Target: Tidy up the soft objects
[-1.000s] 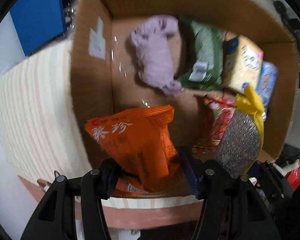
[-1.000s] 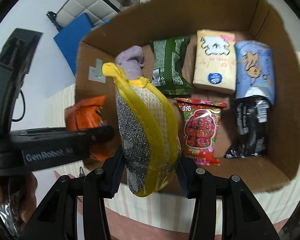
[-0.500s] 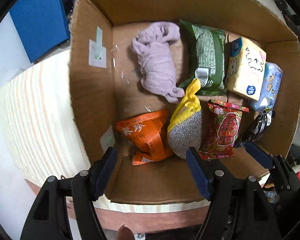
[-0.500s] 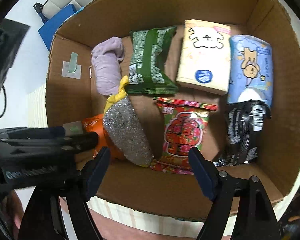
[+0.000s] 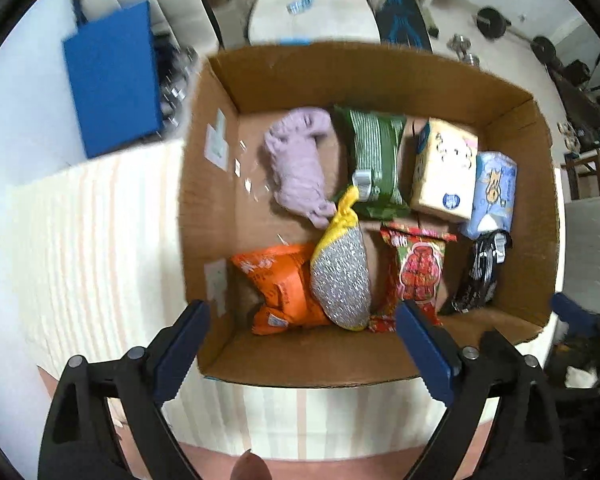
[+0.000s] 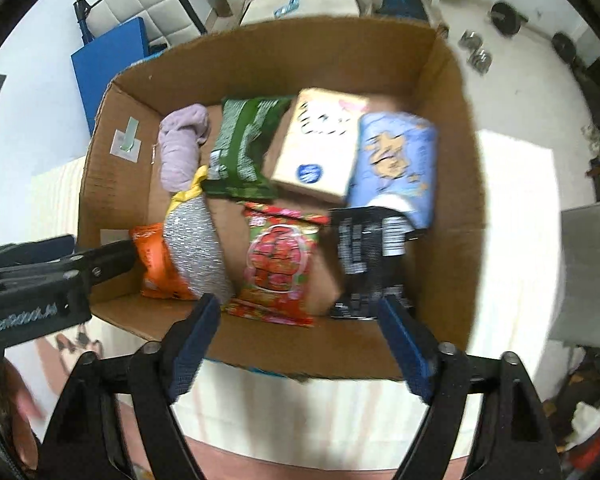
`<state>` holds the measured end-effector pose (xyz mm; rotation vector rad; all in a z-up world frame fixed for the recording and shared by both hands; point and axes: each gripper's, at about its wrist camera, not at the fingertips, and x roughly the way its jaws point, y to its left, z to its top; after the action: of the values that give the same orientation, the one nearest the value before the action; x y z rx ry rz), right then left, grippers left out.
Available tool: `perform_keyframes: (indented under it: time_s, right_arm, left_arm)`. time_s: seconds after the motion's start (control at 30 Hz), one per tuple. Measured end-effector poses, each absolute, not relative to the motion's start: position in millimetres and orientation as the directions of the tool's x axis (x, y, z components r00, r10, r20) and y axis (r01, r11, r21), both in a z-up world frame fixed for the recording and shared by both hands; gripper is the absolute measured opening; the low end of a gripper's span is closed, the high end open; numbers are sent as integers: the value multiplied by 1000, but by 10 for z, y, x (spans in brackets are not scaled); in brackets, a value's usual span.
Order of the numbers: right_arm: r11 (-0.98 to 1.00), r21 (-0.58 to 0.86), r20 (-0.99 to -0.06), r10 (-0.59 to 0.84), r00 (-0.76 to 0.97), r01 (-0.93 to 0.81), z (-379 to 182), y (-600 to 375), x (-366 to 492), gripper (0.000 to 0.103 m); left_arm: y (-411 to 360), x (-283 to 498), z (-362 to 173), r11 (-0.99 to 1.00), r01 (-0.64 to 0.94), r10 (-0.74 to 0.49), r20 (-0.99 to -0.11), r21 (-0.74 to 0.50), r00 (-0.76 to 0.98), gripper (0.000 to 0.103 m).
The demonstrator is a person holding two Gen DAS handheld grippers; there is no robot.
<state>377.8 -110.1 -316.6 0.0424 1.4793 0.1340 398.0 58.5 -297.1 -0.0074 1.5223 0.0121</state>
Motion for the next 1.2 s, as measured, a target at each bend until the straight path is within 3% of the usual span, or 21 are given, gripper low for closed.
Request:
perform_keyframes:
  time_s: [0.1,0.6,1.2]
  right_arm:
    - [995,67,-989,76,125,-69,-3088,-1198,3721,103]
    - [999,31,-982,35,187,-22,-2870,-1426,3527,103]
    - [996,75,-897,89,432,-49,-1453,-1594,2191,103]
  left_arm:
    - [596,3910,-2880,1000,-20,6,-995,4,102,102]
    - [474,3577,-2545,998,-46,40,-972,30,231,102]
    - [362,2082,-1254,998,-69,23,-888,-9,460,102]
